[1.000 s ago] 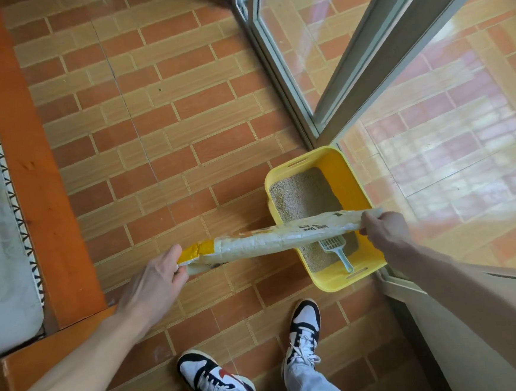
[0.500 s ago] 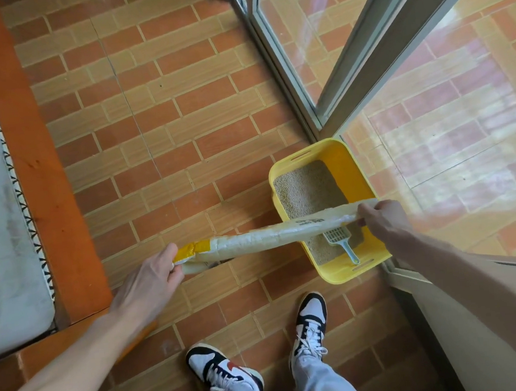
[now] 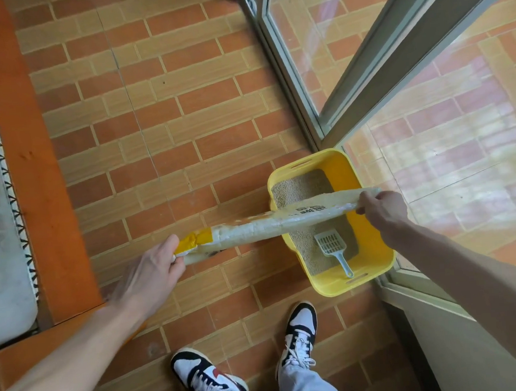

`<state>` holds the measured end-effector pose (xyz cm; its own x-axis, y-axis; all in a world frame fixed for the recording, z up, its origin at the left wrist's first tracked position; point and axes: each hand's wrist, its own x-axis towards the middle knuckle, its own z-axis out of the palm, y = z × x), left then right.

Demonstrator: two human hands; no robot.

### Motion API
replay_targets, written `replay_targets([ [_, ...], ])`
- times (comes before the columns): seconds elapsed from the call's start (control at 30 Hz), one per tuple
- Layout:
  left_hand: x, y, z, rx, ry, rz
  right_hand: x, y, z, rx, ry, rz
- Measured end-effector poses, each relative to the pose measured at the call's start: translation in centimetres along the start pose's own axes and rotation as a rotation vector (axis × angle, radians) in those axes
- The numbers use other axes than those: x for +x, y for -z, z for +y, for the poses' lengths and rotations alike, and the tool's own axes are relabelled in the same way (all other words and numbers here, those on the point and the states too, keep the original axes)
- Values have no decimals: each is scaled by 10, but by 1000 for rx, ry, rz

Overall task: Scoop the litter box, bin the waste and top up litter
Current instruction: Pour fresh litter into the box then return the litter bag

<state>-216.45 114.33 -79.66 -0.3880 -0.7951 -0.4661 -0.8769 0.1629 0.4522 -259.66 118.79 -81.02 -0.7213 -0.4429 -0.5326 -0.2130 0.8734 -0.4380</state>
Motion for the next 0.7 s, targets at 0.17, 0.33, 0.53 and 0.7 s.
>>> replay_targets([
  [0.17, 6, -2, 8, 13, 2, -2, 9, 2, 2, 8, -37, 6],
  [0.33, 9, -3, 11, 46, 2, -15, 9, 4, 12, -11, -62, 8],
  [0.53, 7, 1, 19, 78, -27, -42, 1, 9, 36, -30, -119, 5],
  [0.7, 4, 1, 21, 100, -64, -83, -8, 13, 56, -45, -143, -3],
])
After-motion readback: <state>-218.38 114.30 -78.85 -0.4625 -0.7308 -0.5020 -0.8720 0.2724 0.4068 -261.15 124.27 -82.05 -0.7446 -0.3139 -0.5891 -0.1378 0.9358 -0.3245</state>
